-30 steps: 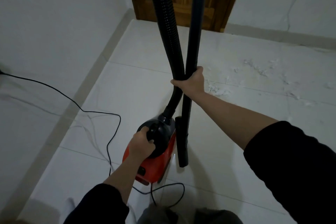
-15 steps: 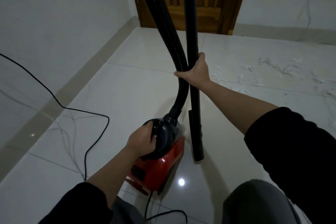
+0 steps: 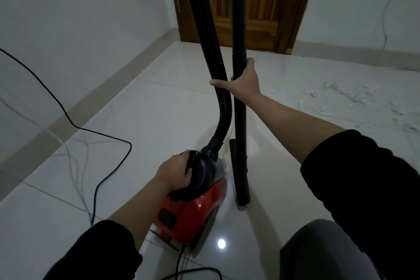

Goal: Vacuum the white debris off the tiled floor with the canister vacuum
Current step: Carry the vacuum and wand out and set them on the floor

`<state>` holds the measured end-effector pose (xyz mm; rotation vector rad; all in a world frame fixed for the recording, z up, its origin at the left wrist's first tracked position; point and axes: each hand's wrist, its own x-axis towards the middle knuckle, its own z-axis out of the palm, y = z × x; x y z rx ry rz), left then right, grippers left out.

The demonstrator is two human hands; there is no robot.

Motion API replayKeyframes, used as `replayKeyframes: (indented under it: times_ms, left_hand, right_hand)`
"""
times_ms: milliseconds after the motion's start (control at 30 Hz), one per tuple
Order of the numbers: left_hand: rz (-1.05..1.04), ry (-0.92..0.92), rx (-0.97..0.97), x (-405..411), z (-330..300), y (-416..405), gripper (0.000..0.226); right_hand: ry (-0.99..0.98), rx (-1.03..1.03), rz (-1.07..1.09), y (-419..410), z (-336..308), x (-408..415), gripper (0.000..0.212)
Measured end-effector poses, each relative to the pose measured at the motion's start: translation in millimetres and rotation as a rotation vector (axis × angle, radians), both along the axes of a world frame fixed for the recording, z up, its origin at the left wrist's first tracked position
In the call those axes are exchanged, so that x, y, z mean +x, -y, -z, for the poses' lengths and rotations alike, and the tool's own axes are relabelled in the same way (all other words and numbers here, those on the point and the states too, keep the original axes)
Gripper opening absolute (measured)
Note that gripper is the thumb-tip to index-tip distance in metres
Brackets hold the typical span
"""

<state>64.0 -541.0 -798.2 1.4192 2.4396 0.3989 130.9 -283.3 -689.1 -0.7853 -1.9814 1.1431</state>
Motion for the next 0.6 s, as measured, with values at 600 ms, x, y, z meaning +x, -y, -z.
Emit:
replayKeyframes:
  times_ms: [600]
  left_hand:
    - [0.022, 0.028, -0.023, -16.7, 8.5, -22.9, 0.035]
  right_hand:
    - [0.061, -0.060, -0.053, -12.0, 10.6, -15.0, 0.066]
